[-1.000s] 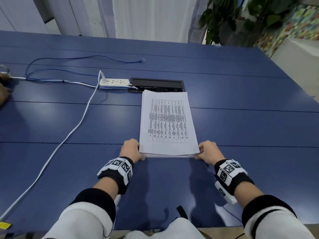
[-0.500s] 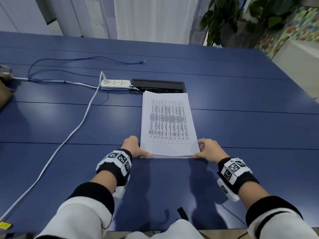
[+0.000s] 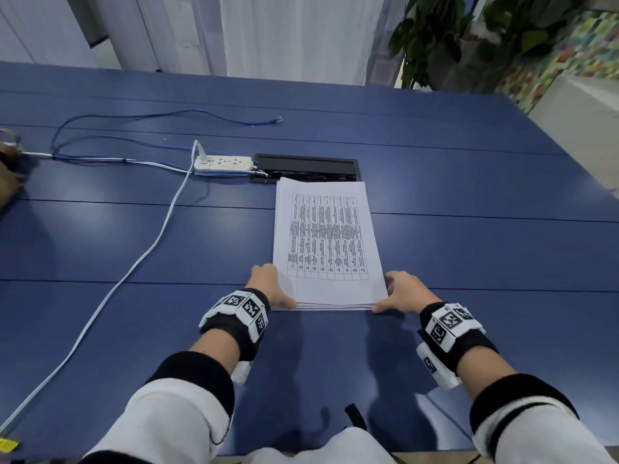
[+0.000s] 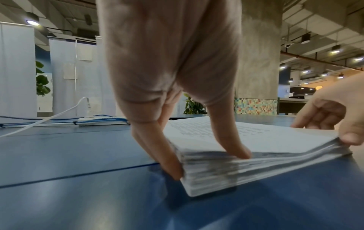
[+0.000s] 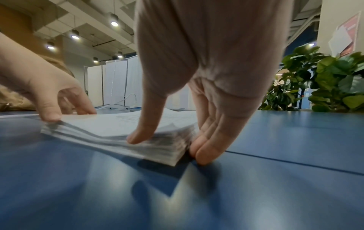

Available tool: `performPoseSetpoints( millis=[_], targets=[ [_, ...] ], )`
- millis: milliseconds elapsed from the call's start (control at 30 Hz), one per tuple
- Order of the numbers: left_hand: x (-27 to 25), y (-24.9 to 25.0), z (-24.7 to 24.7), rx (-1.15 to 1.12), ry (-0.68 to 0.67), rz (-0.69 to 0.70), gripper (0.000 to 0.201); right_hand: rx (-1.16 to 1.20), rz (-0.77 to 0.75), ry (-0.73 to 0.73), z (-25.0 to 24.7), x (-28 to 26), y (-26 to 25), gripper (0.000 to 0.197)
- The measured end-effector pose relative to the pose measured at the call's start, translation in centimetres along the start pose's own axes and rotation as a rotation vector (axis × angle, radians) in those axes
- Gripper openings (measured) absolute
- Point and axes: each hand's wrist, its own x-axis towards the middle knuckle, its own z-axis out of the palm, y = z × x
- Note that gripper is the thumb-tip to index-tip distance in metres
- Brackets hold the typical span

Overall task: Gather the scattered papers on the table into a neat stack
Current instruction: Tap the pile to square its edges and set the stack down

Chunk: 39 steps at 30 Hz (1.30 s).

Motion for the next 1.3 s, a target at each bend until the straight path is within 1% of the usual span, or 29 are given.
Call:
performPoseSetpoints(
  millis=[67,100,167,233,267,333,367,400,433,500,567,667,867,967,1000,1033,1133,1167,1267,1300],
  targets=[
    [-0.2,0.4,-0.3,0.015,-0.054,-0.023,0.083,0.055,-0.004,-0.063,-0.3,0.5,0.0,0.044],
    [0.1,0.4,-0.5,0.018,-0.097,-0.050,0.083,0.118,-0.009,-0.085,-0.4,0.9,0.0,0.039],
    [0.5,0.7,-1.6,0.012,-0.217,-0.069,0.074,0.203,0.012,-0.091,-0.6,1.8,-0.2,0.031],
    [2.4,0.3,-1.9,-0.088,-0.255,-0.048,0.054,0.244,0.061,-0.021,-0.6,3.3,0.1,0.036],
    [3.5,-0.2,-1.7,-0.196,-0.252,-0.060,0.047,0.259,0.091,0.015,-0.4,4.1,0.3,0.034],
    [3.7,-0.2,-2.3,-0.392,-0.176,-0.103,0.033,0.294,0.120,0.053,-0.2,5.7,0.9,0.031],
    [3.7,-0.1,-2.5,-0.445,-0.129,-0.118,0.020,0.306,0.127,0.052,-0.1,6.4,1.2,0.031],
    [4.0,-0.2,-2.5,-0.496,-0.083,-0.119,0.014,0.316,0.134,0.048,-0.3,6.7,0.9,0.031],
    [4.3,-0.2,-2.6,-0.534,-0.056,-0.120,0.015,0.326,0.134,0.039,-0.6,7.0,0.7,0.031],
    [4.7,0.1,-3.1,-0.640,-0.062,-0.131,0.015,0.354,0.124,0.023,-1.6,7.2,-0.3,0.032],
    [5.6,0.3,-3.7,-0.685,-0.063,-0.138,0.019,0.398,0.116,-0.001,-2.8,7.7,-1.3,0.033],
    [7.3,1.4,-4.9,-0.710,-0.056,-0.117,0.009,0.455,0.088,-0.019,-4.8,9.4,-2.6,0.033],
    [12.0,3.5,-7.0,-0.631,0.001,-0.102,0.022,0.482,0.124,0.008,-6.9,15.3,-5.3,0.028],
    [14.4,4.4,-7.4,-0.579,0.029,-0.096,0.040,0.436,0.138,0.047,-7.4,18.1,-6.6,0.029],
    [15.1,4.7,-7.6,-0.565,0.046,-0.091,0.042,0.428,0.143,0.067,-7.6,18.9,-7.0,0.031],
    [15.6,5.0,-7.8,-0.553,0.057,-0.087,0.040,0.424,0.150,0.089,-7.7,19.7,-7.1,0.033],
    [17.0,6.0,-8.4,-0.521,0.097,-0.091,0.022,0.421,0.175,0.131,-7.9,21.6,-7.5,0.033],
    [17.3,6.3,-8.4,-0.502,0.099,-0.091,0.021,0.403,0.178,0.136,-7.8,22.1,-7.6,0.033],
    [18.0,6.5,-8.1,-0.450,0.100,-0.117,0.033,0.326,0.165,0.147,-7.5,22.8,-7.7,0.035],
    [18.1,6.5,-8.1,-0.445,0.106,-0.120,0.032,0.303,0.164,0.157,-7.4,23.0,-7.7,0.035]
  ],
)
